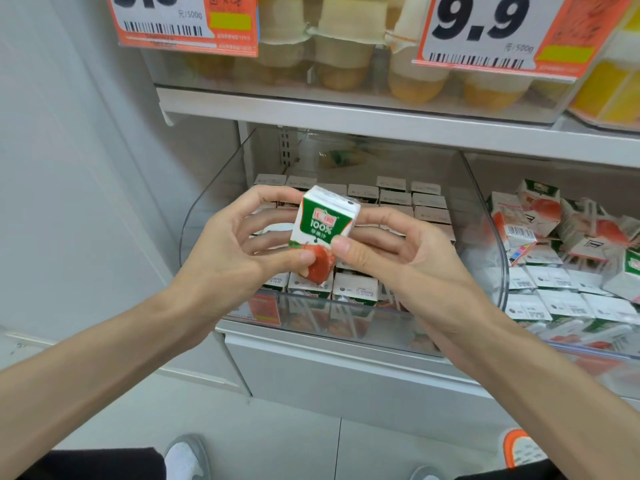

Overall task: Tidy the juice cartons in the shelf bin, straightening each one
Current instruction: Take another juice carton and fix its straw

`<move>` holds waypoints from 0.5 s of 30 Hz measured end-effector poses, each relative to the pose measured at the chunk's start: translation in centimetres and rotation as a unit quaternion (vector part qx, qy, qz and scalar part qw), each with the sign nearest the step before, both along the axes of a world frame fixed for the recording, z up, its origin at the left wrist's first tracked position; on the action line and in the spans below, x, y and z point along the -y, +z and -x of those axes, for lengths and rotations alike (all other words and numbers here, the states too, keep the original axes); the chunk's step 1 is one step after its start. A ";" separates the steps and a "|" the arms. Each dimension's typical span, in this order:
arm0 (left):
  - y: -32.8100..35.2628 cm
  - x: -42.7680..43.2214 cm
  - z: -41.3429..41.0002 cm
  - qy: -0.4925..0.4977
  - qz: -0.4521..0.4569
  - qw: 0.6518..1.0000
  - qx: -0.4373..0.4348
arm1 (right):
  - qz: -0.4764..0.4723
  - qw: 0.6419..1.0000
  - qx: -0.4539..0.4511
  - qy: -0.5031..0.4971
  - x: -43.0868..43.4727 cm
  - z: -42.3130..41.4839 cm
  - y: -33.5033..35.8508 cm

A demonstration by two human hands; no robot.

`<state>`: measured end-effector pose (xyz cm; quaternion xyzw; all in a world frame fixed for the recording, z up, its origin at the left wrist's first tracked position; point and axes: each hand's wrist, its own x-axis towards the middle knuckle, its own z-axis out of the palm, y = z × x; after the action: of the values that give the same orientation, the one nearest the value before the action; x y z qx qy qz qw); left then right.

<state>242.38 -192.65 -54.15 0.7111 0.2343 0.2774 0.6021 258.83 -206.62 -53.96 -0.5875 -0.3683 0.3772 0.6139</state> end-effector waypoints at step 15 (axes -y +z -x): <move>-0.4 0.0 -0.2 -0.054 -0.127 0.990 -0.029 | -0.060 0.992 0.100 -0.039 -0.2 -0.2 -0.1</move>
<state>242.53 -192.65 -54.54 0.8014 0.1756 0.2510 0.5138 258.98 -206.38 -54.04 -0.5982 -0.4270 0.2698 0.6222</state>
